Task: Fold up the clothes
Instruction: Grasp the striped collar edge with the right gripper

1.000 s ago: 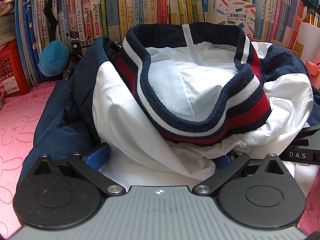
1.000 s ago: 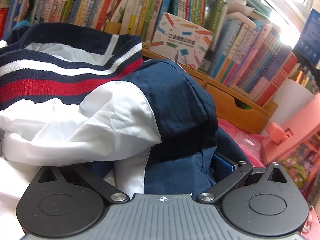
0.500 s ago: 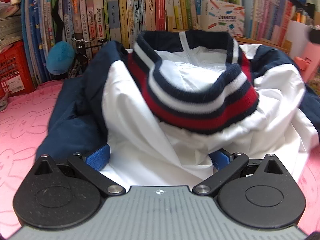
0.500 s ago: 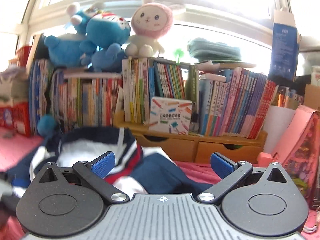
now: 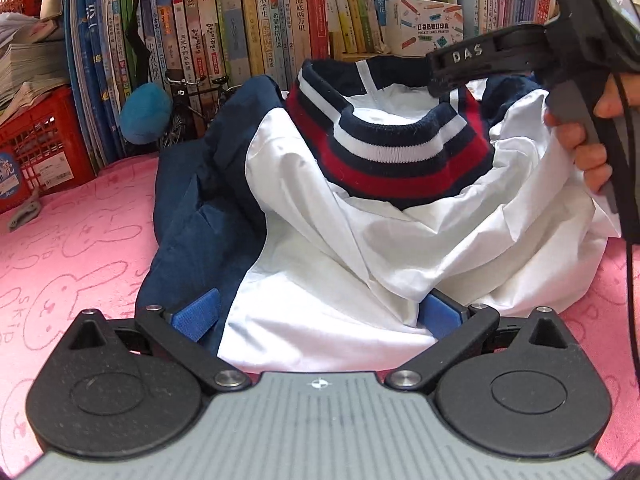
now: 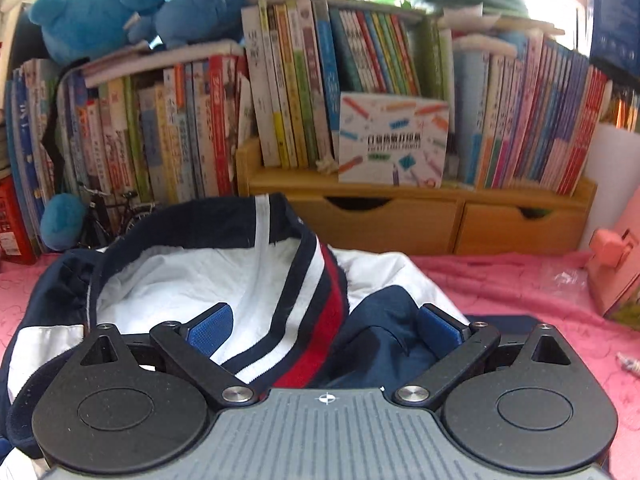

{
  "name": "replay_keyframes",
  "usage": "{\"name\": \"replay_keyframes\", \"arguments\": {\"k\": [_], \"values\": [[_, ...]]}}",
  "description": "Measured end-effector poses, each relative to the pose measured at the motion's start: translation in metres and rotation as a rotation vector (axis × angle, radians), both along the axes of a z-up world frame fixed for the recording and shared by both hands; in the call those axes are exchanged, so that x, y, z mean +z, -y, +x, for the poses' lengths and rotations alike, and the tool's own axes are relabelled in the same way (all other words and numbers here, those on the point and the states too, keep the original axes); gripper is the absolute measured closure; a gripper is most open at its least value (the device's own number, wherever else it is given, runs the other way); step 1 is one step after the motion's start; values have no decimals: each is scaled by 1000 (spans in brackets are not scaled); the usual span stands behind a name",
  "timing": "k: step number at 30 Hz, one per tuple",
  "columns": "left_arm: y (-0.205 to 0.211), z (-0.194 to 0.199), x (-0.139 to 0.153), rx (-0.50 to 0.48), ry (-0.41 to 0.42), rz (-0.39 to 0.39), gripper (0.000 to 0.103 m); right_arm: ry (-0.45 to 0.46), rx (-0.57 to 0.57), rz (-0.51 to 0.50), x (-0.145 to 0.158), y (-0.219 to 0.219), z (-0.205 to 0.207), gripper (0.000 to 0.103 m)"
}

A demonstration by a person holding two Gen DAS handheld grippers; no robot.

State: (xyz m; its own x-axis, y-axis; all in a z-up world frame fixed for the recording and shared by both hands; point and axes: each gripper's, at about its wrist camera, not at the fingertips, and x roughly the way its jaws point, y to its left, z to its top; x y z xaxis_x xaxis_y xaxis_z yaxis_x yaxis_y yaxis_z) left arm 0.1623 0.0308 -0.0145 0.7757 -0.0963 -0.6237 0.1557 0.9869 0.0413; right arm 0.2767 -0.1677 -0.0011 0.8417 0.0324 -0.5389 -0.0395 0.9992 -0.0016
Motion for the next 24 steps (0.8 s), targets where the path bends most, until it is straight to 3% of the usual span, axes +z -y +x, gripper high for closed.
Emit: {"name": "replay_keyframes", "arguments": {"k": [4,6,9,12,17,22,24], "values": [[-5,1,-2,-1,-15,-31,0,-28,-12,54,1,1,8,6],[-5,0,-3,-1,-15,-31,0,-57,-36,19,0,-2,18,9],[-5,0,-3,-1,-16,-31,0,-144,-74,-59,-11,-7,43,22],[-4,0,-3,-1,-17,-33,0,-203,-113,-30,-15,-1,59,44],[-4,-2,-4,-2,-17,-33,0,-166,-150,97,9,31,44,80],[-9,-7,-4,-13,1,-68,0,-80,-163,130,33,64,1,87],[-19,-17,0,-12,1,-136,0,-45,-152,128,40,76,-22,88]]}}
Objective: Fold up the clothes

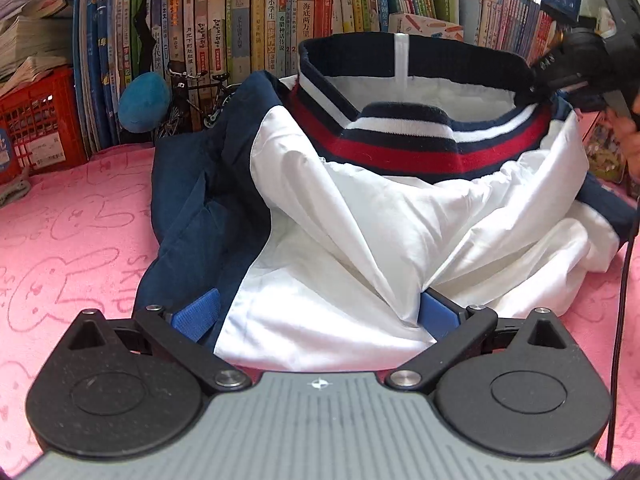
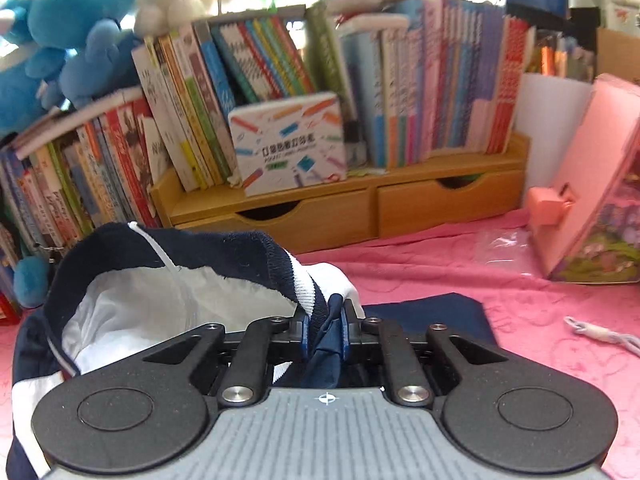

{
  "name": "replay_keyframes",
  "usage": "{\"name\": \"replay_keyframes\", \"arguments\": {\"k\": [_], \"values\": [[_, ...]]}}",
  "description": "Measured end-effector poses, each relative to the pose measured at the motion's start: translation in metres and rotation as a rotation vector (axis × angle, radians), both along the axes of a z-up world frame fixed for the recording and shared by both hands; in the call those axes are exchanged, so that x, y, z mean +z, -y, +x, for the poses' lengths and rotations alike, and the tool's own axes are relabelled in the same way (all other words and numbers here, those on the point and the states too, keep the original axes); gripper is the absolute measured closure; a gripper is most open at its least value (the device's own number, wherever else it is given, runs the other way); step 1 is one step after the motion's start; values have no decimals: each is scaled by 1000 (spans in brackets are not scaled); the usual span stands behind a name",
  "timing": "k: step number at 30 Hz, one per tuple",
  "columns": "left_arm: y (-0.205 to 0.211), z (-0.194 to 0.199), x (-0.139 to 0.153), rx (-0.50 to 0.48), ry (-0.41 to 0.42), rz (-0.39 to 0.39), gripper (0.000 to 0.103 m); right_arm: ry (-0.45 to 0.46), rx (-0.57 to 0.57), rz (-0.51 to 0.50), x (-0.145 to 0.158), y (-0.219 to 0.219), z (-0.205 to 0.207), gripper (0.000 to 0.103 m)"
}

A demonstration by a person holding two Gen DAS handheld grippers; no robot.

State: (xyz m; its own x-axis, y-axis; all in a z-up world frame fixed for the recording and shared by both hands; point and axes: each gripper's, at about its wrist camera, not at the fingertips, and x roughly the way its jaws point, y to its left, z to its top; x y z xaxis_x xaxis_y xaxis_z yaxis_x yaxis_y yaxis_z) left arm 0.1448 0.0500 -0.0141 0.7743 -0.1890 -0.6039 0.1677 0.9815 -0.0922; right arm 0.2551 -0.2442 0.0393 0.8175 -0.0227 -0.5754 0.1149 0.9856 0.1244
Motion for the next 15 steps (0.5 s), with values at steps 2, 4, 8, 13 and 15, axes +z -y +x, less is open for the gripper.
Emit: {"name": "replay_keyframes", "arguments": {"k": [2,4,8,13,15], "values": [[-13,-15,12,0,21,-102,0,41,17,-9,6,8,-30,88],[-25,-30,27,-1,53,-205,0,81,33,-25,9,15,-61,88],[-38,-37,60,14,139,-296,0,148,65,-50,15,25,-118,88],[-10,-26,56,-16,154,-158,0,206,130,-66,24,29,-179,88],[8,-20,46,-42,141,-92,0,226,154,-88,26,27,-198,88]]}}
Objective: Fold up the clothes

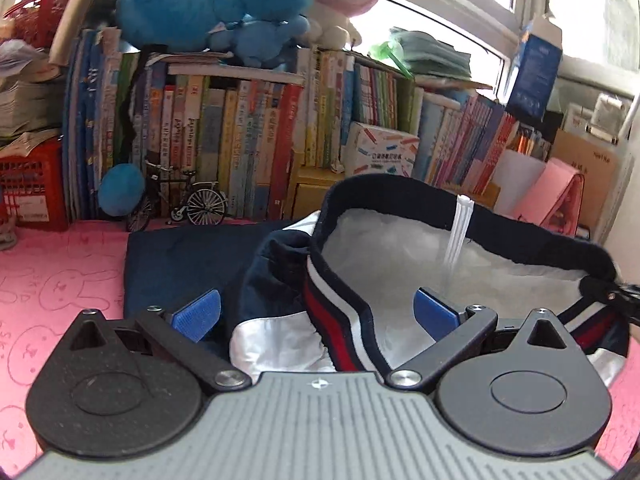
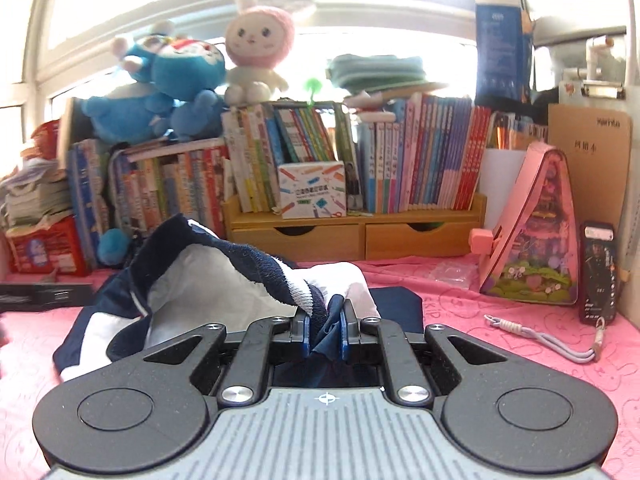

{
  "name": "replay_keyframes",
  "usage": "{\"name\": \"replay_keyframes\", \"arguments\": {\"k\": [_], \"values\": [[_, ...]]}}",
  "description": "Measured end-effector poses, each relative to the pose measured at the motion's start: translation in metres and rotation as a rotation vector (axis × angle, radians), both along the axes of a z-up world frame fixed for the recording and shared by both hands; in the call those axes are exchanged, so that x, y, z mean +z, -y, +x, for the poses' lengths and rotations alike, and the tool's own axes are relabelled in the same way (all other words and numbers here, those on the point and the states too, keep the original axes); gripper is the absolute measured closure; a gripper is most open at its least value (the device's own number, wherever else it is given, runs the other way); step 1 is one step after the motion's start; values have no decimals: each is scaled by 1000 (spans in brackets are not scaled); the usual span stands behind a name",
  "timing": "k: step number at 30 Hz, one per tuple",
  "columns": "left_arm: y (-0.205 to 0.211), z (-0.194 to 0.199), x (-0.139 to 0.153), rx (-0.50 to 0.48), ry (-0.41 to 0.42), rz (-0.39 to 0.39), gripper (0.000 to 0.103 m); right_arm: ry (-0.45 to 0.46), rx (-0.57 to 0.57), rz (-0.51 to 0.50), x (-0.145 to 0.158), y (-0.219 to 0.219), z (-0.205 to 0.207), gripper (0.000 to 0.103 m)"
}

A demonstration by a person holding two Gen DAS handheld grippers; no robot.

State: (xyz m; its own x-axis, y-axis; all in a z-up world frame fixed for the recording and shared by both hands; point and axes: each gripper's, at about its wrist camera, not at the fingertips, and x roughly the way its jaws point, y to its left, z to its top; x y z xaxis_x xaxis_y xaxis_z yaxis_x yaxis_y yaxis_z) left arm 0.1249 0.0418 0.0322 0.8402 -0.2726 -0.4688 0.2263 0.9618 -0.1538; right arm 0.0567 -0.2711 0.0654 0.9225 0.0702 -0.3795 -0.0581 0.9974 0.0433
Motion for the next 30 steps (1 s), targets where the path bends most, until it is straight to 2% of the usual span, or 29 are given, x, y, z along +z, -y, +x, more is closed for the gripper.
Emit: {"name": "replay_keyframes", "arguments": {"k": [3,6,10,14,18,23,25,27,28,29,30], "values": [[17,15,-22,1,-32,108,0,18,30,-35,0,-1,-28,88],[27,32,-37,58,-57,196,0,26,42,-55,-3,0,-54,88],[25,42,-44,184,-58,274,0,9,42,-59,-13,9,-84,88],[1,34,-38,270,-52,319,0,-34,-2,-68,-28,25,-100,88],[-28,-7,-21,252,-29,290,0,-116,-6,-39,-41,40,-109,88],[-49,-86,-6,232,-4,300,0,-218,63,-52,-42,43,-123,87],[-52,-111,-7,245,4,304,0,-301,96,-64,-42,38,-119,87],[-56,-98,-14,229,-22,330,0,-376,146,-144,-43,27,-91,87],[-57,-73,-10,220,-59,371,0,-376,162,-215,-39,18,-63,87],[-59,-50,-1,219,-75,398,0,-339,154,-288,-29,10,-30,87],[-62,-38,39,260,6,362,3,-232,117,-376,-4,7,6,87]]}}
